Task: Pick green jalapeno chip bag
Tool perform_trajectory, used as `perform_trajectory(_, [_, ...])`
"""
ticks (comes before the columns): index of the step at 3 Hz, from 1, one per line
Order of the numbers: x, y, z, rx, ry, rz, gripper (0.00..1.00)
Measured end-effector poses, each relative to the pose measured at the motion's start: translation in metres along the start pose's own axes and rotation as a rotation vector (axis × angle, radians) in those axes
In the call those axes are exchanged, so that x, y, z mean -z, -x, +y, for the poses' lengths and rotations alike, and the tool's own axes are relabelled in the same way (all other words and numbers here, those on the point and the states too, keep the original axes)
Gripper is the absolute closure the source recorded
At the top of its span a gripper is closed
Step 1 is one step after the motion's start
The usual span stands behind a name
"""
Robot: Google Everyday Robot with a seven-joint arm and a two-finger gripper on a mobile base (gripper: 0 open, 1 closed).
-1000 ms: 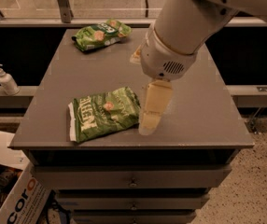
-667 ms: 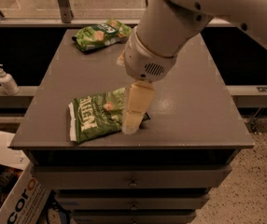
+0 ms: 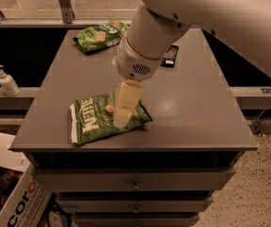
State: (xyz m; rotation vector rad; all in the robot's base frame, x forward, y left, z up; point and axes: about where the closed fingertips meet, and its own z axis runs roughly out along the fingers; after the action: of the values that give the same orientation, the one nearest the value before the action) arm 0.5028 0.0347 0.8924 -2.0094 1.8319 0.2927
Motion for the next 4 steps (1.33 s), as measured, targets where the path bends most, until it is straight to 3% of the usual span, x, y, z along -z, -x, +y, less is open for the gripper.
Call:
perform_trajectory(1, [-0.026,-0.023,-0.018,-0.032,0.01,0.019,0.0])
perform_trajectory(2, [-0.026,-0.023,-0.018,-0.032,0.01,0.02,0.0])
perform_trajectory(4, [-0.045,-0.079,-0.001,-0.06,-0.002,0.042,0.0])
